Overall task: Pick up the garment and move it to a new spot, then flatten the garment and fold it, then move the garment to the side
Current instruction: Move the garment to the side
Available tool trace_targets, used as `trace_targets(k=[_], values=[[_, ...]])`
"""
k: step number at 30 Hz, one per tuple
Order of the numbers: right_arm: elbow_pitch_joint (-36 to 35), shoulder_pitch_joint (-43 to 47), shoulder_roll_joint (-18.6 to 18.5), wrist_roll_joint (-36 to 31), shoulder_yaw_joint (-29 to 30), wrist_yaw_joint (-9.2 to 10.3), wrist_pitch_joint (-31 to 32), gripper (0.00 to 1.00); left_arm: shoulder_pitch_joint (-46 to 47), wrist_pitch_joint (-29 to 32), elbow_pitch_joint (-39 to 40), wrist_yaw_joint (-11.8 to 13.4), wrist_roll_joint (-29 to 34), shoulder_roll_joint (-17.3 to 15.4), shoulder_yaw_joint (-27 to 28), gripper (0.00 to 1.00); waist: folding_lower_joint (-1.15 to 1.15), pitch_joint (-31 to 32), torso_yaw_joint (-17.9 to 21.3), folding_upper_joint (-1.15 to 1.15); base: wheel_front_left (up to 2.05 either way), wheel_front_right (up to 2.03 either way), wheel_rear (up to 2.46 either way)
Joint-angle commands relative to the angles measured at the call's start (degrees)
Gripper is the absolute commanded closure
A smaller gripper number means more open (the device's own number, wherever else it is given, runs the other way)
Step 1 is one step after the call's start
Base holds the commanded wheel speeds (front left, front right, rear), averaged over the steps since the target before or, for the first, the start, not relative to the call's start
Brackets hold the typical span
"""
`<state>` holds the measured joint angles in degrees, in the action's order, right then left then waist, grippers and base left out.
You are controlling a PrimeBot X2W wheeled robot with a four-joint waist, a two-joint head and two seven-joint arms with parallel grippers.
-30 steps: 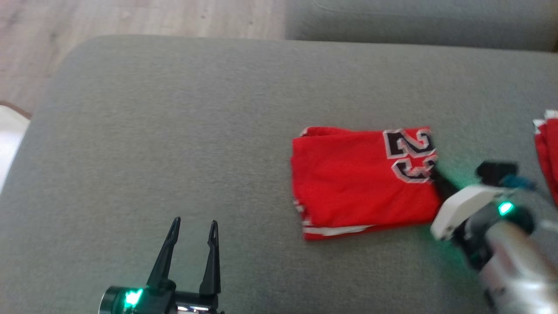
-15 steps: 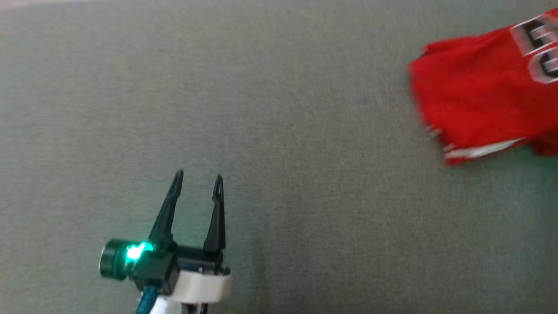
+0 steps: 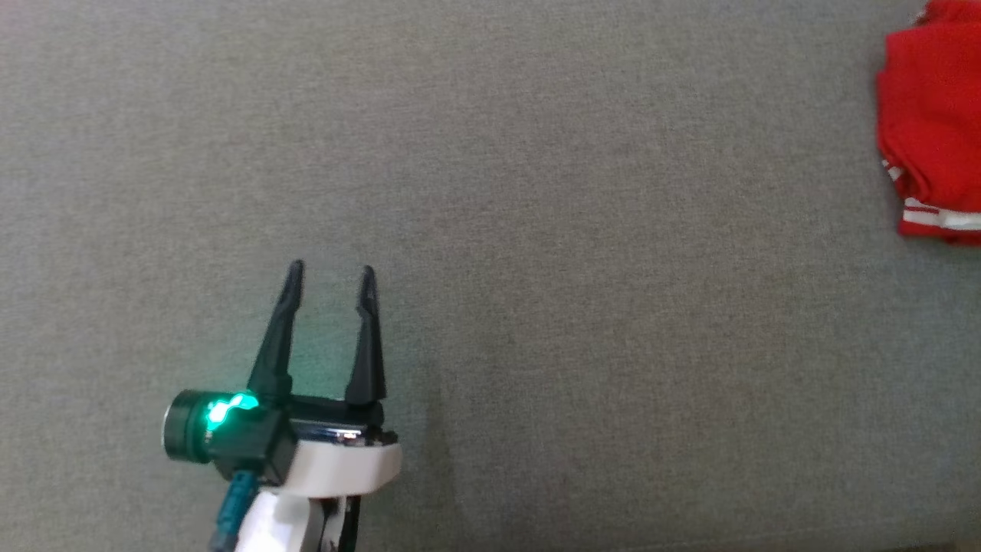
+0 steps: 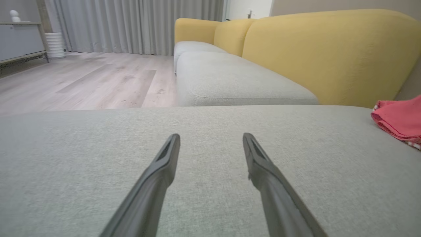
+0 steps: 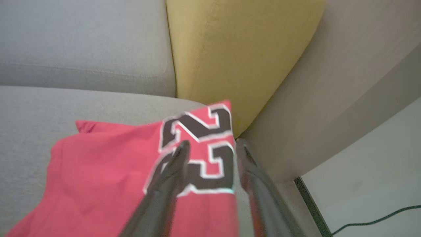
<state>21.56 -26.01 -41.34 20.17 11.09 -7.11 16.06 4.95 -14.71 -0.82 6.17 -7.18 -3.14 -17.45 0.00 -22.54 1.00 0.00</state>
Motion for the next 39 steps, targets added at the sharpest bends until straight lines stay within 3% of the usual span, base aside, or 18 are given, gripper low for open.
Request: trace_targets(k=[1, 5, 12, 15, 21, 25, 32, 39], values=[[-4.2, 1.3, 0.7, -2.3, 0.7, -0.37, -1.5, 0.00, 1.1, -0.3, 1.9, 0.8, -1.7, 0.3, 2.2, 0.00, 0.00, 0.8, -0.6, 0.00, 0.00, 0.00, 0.00], [-8.1, 4.4, 8.1, -6.3, -1.6, -0.37, -4.9, 0.00, 0.7, -0.3, 0.8, 0.9, -2.6, 0.3, 2.4, 0.00, 0.00, 3.7, -1.7, 0.00, 0.00, 0.00, 0.00], [-9.5, 12.0, 21.3, -7.2, -8.4, -0.37, -13.7, 0.00, -2.2, -0.3, -1.2, -0.5, -5.7, 0.3, 3.1, 0.00, 0.00, 11.6, -4.9, 0.00, 0.00, 0.00, 0.00], [-8.5, 15.1, 24.1, -7.0, -11.1, -0.37, -15.9, 0.00, -3.4, -0.3, -2.1, -0.2, -6.0, 0.3, 3.4, 0.00, 0.00, 13.9, -5.6, 0.00, 0.00, 0.00, 0.00], [-5.2, 22.3, 31.3, -6.4, -15.1, -0.37, -26.4, 0.00, -7.2, -0.3, -2.6, -0.1, -5.7, 0.3, 4.3, 0.00, 0.00, 20.9, -7.2, 0.00, 0.00, 0.00, 0.00], [-5.9, 26.6, 34.0, -8.2, -15.2, -0.37, -30.7, 0.00, -10.3, -0.3, -1.5, 0.0, -4.5, 0.3, 5.2, 0.00, 0.00, 24.4, -7.7, 0.00, 0.00, 0.00, 0.00], [-14.3, 33.7, 36.5, -11.6, -12.5, -0.37, -31.0, 0.00, -14.8, -0.3, 1.3, 0.3, -1.2, 0.3, 7.7, 0.00, 0.00, 27.8, -8.0, 0.00, 0.00, 0.00, 0.00], [-16.0, 36.8, 37.4, -12.7, -12.1, -0.37, -31.0, 0.00, -18.0, -0.3, 1.9, -0.1, 1.4, 0.2, 8.5, 0.00, 0.00, 29.3, -8.1, 0.00, 0.00, 0.00, 0.00]])
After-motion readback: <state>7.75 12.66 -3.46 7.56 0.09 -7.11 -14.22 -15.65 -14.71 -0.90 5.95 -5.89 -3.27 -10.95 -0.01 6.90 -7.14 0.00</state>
